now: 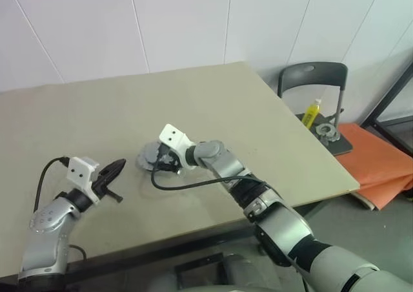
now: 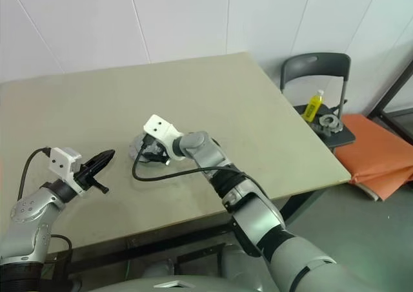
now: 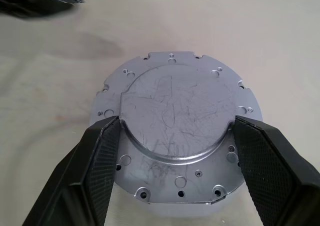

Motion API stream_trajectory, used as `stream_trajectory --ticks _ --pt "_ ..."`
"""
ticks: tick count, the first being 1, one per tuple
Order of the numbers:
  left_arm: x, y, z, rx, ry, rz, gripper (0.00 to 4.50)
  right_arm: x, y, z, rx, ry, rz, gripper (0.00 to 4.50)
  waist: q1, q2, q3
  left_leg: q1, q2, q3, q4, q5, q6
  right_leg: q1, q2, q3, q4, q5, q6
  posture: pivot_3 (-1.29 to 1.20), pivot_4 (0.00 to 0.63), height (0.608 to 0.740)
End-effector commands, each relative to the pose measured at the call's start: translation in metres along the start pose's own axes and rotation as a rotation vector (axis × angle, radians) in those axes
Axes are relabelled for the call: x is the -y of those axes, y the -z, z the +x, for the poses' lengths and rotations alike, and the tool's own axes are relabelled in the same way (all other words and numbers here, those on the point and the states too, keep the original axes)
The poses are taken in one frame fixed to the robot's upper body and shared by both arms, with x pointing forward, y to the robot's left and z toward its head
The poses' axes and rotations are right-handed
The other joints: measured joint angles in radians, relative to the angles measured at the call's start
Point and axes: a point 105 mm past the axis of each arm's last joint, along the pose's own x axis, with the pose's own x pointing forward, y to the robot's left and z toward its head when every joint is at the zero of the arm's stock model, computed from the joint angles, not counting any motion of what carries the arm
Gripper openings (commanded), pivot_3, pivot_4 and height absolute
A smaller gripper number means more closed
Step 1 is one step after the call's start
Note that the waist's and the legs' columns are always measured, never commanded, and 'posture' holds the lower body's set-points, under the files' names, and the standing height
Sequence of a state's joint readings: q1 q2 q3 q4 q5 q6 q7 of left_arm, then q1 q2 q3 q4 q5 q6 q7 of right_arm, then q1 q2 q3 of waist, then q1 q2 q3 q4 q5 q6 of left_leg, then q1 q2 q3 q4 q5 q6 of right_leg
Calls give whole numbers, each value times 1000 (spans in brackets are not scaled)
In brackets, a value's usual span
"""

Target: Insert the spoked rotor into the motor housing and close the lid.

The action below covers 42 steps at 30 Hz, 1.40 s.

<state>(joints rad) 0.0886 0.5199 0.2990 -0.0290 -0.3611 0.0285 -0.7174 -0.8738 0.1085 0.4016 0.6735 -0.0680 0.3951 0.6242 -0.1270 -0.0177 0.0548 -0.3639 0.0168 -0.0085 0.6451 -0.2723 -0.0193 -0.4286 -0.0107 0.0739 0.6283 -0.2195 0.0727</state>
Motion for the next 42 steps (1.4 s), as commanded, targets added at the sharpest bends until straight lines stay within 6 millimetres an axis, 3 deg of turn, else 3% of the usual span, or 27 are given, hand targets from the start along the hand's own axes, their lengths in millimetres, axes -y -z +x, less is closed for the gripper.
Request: stream_trajectory --ticks 1,8,21,28,35,42 --pt "-2 -10 1 35 -1 27 0 9 -14 -1 30 42 -22 3157 0 0 0 0 0 0 0 0 0 0 0 0 0 0 0 0 0 740" --pt "-1 -10 1 34 2 27 0 6 6 -2 -66 -4 -23 3157 1 0 0 0 0 0 0 0 0 0 0 0 0 0 0 0 0 740" --pt "4 -9 0 34 3 19 0 -2 3 -2 -80 -29 -33 3157 2 0 0 0 0 0 0 0 0 1 0 0 0 0 0 0 0 740" --pt "6 -8 1 34 6 14 0 -7 5 -4 -123 -74 79 3157 2 -1 0 0 0 0 0 0 0 1 0 0 0 0 0 0 0 740" --pt "9 -6 3 31 13 9 0 -14 13 -9 -171 -137 158 3157 1 -1 -1 0 -1 0 0 0 0 1 0 -1 0 0 0 0 0 740" --pt "11 -5 4 26 26 5 0 -17 28 -24 -225 -227 77 3157 4 -2 -2 0 -1 1 0 0 0 1 -1 -1 0 -1 1 0 0 740"
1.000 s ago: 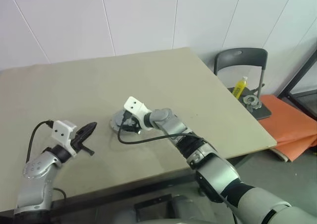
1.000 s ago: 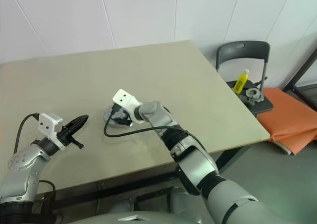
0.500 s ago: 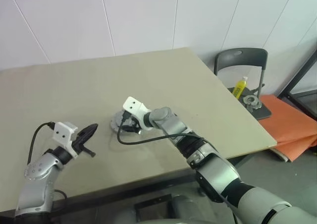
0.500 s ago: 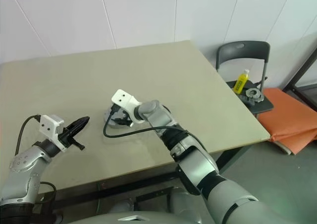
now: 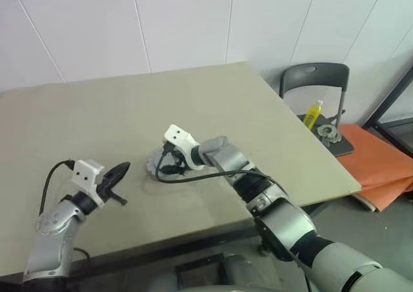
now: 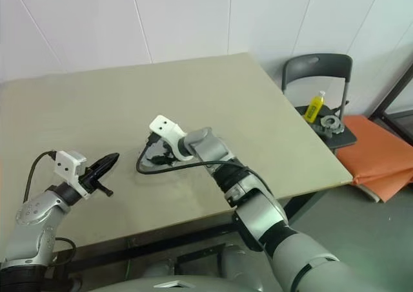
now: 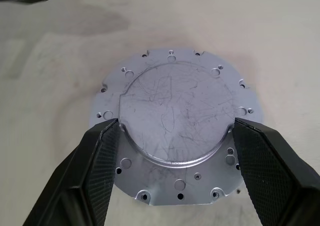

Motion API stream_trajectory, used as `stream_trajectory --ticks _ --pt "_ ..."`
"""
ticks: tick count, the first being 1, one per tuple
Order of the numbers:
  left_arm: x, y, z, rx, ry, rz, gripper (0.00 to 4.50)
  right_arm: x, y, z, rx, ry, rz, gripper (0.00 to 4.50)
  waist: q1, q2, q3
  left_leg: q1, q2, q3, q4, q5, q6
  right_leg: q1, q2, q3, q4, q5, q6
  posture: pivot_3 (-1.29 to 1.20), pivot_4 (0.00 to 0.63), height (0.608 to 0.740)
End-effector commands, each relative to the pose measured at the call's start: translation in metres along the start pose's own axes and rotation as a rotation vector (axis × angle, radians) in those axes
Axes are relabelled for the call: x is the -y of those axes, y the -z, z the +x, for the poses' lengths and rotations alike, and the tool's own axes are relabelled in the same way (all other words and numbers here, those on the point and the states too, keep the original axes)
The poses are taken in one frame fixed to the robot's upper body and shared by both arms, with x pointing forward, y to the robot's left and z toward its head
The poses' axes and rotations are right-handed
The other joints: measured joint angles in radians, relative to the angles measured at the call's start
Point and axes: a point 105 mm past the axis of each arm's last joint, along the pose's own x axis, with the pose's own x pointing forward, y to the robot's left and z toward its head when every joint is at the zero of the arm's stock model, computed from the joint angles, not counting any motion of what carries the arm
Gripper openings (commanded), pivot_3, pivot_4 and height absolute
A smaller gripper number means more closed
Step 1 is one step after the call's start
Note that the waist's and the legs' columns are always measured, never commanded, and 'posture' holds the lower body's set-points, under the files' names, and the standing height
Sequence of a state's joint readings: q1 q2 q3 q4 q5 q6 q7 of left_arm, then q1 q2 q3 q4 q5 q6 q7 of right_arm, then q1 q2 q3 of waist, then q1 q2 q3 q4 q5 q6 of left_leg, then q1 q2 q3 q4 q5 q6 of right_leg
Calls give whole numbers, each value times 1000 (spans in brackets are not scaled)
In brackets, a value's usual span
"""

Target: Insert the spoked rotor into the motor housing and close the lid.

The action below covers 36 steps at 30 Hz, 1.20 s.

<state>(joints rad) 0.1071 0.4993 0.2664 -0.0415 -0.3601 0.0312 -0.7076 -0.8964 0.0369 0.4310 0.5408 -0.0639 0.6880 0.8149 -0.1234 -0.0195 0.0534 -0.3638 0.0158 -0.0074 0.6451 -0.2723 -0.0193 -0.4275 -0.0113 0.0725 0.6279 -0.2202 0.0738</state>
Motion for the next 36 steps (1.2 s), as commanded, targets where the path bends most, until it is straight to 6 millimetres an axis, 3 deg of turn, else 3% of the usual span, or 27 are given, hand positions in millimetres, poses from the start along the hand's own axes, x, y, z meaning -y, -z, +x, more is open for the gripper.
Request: stream_trajectory --ticks 1,11,16,21,27,36 --pt "0 -12 1 34 9 32 0 -12 23 -1 -77 -101 -10 3157 1 -1 -1 0 0 0 0 0 0 0 0 0 0 -1 1 0 0 740" --pt "0 -12 2 32 21 30 0 -18 73 -26 -250 -221 -166 3157 24 0 -4 4 -2 1 0 0 0 5 -3 -1 -2 -2 3 0 0 740" --pt "1 -12 4 33 23 29 0 -1 48 -15 -139 -99 -78 3157 27 2 -6 8 -1 -2 -1 0 0 10 -4 -4 -8 -2 3 0 0 740" --pt "3 -12 6 36 32 27 0 2 33 -5 -92 -53 -53 3157 21 2 -6 9 0 -3 -1 0 0 13 -4 -4 -8 -2 3 0 0 740" --pt "9 -16 13 45 87 25 0 0 40 6 -128 -42 -3 3157 -1 3 -6 13 2 -7 -1 -2 -3 14 0 -7 -6 2 -3 0 0 740" --pt "31 -24 37 -2 298 -14 0 8 48 2 -153 -25 -15 3157 -2 9 -6 15 1 -23 -1 -2 -4 19 -2 -22 -11 2 -4 0 0 740"
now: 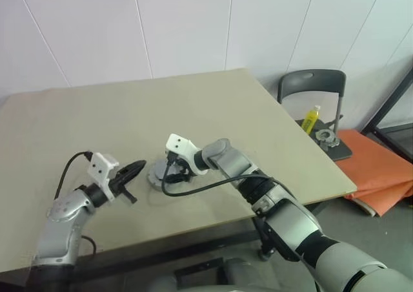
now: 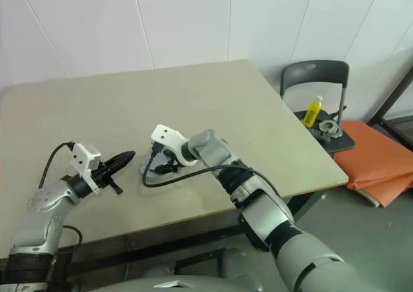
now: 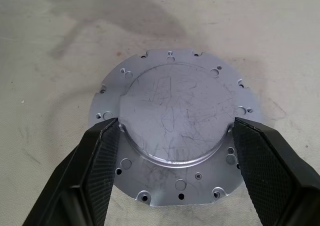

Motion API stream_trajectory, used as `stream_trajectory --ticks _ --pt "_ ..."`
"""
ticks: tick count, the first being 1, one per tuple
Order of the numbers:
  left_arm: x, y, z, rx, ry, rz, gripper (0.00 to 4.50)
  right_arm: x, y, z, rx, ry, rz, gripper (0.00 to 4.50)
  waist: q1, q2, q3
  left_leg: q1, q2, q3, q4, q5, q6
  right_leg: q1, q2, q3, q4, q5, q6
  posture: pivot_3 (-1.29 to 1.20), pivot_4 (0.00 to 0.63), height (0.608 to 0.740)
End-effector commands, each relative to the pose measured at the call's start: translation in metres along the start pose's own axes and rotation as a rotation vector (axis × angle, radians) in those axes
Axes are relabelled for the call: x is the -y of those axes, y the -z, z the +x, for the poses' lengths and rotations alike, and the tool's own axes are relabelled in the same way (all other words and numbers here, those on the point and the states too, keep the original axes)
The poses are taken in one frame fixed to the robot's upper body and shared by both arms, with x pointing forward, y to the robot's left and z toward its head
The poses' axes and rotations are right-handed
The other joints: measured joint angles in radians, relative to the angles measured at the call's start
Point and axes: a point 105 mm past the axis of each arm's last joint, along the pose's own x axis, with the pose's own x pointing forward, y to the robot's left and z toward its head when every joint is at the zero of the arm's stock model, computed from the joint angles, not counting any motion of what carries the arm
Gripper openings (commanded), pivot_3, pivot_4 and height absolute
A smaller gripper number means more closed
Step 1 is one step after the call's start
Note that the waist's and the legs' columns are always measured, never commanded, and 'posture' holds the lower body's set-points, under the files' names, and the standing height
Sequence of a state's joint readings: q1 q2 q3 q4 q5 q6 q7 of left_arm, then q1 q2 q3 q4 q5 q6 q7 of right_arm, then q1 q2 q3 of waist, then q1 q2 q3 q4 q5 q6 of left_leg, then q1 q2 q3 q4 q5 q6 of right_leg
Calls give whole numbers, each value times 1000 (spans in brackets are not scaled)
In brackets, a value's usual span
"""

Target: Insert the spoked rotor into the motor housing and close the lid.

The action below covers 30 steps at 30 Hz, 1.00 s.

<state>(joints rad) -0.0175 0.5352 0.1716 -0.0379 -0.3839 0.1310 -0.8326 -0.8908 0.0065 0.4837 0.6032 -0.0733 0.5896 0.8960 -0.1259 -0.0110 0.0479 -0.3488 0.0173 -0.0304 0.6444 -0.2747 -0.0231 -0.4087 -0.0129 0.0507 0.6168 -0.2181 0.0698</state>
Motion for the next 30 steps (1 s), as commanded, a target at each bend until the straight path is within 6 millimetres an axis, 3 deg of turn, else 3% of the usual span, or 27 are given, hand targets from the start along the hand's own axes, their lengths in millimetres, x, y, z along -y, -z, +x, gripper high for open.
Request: stream_trajectory --ticks 1,6,10,13,18,19,21,25,30 --pt "6 -6 12 -18 83 -7 0 10 32 -1 -113 46 48 3157 0 1 0 0 0 0 0 0 0 0 0 0 0 0 0 0 0 740" --pt "17 18 24 -163 148 -21 0 8 26 0 -83 46 53 3157 1 4 -1 1 -1 -1 0 0 0 2 0 0 1 0 0 0 0 740" --pt "30 55 21 -367 214 27 0 7 21 -1 -56 49 53 3157 3 6 -1 1 -2 -2 0 1 2 2 1 -1 2 0 0 0 0 740" --pt "29 72 22 -454 202 64 0 6 14 -3 -22 40 54 3157 4 11 -4 6 -1 -3 0 0 0 5 0 -1 1 0 0 0 0 740" --pt "29 73 27 -455 192 74 0 7 6 -9 30 35 77 3157 5 16 -5 6 -2 -3 0 0 0 7 -5 -2 -3 0 0 0 0 740" --pt "29 72 28 -451 191 74 0 6 5 -10 39 29 87 3873 6 16 -5 6 -2 -3 -1 0 0 7 -5 -2 -3 0 0 0 0 740" --pt "29 72 29 -446 192 73 0 4 1 -12 56 13 107 4462 6 16 -5 6 -2 -3 -1 0 0 7 -6 -2 -4 -1 1 0 0 740" --pt "30 70 30 -442 200 62 0 -8 -16 -16 121 -104 230 4488 6 16 -5 6 -3 -2 -3 0 0 6 -5 -2 -4 -1 1 0 0 740" --pt "33 71 28 -453 233 37 0 -8 -40 -30 218 -194 393 4488 8 15 -5 5 -5 -2 -10 2 3 5 -3 -1 -3 -1 1 0 0 740"
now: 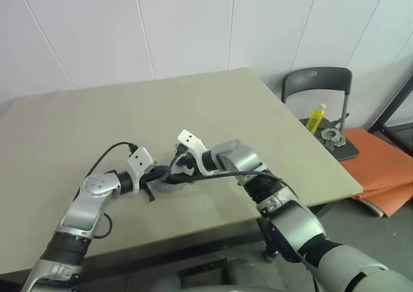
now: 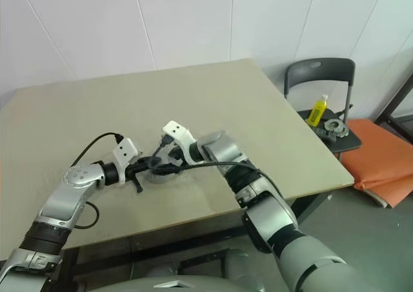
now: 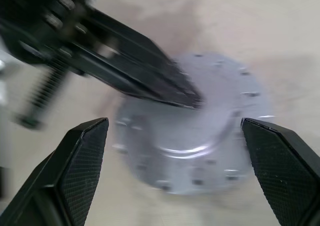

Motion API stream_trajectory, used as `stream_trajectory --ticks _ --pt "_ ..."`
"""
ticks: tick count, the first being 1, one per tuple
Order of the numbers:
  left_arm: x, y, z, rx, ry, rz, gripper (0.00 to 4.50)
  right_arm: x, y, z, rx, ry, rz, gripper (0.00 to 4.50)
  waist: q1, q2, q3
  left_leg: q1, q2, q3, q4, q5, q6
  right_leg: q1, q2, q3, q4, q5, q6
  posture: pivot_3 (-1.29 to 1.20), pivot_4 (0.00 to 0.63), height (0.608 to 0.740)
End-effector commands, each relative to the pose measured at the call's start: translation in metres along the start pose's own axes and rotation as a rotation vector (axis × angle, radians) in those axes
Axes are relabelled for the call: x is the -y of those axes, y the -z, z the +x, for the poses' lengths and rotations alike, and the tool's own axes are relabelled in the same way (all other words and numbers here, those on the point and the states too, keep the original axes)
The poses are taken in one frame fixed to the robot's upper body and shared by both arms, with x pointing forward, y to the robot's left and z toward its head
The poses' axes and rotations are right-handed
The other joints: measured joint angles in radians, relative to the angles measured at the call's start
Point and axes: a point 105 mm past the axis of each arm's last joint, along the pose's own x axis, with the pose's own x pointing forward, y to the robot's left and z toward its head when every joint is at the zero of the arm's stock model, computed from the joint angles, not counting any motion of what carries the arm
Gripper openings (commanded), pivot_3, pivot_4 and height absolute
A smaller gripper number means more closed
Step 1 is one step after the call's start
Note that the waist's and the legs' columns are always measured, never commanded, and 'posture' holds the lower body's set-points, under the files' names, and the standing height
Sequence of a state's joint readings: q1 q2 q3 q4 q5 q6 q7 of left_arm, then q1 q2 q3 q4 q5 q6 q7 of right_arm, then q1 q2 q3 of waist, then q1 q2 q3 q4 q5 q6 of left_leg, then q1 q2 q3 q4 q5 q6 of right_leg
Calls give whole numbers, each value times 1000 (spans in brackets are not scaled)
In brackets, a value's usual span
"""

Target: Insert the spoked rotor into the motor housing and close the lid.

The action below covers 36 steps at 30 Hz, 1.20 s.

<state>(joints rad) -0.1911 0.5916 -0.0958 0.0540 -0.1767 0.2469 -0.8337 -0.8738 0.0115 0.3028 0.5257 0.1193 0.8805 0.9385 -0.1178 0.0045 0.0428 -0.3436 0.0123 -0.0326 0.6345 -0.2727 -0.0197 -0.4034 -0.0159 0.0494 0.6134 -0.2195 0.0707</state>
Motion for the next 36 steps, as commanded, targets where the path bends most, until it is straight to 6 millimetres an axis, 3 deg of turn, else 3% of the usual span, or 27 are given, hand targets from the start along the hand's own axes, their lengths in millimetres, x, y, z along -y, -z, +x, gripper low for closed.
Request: stream_trajectory --ticks 1,9,18,29,36 --pt "20 42 0 -156 86 -96 0 -14 -32 -9 84 -83 40 4488 0 0 0 0 0 0 -1 0 0 0 0 0 0 0 -1 0 0 740" --pt "26 40 -10 -169 154 -123 0 5 -19 -22 32 -19 107 4488 -2 0 0 1 0 0 -5 0 0 -2 3 0 0 -5 -4 0 0 740" --pt "9 32 -17 -92 84 -101 0 22 3 -35 0 23 201 4488 -5 -1 0 1 0 0 -6 0 0 -3 4 1 0 -6 -4 0 0 740" --pt "4 33 -18 -45 29 -117 0 0 9 -21 11 -106 460 4488 -5 -1 1 1 1 0 -6 0 0 -3 4 1 1 -6 -4 0 0 740" --pt "5 32 -18 -40 26 -120 0 -2 7 -9 32 -79 534 4488 -7 -1 1 1 1 0 -6 0 0 -3 4 1 2 -6 -4 0 0 740"
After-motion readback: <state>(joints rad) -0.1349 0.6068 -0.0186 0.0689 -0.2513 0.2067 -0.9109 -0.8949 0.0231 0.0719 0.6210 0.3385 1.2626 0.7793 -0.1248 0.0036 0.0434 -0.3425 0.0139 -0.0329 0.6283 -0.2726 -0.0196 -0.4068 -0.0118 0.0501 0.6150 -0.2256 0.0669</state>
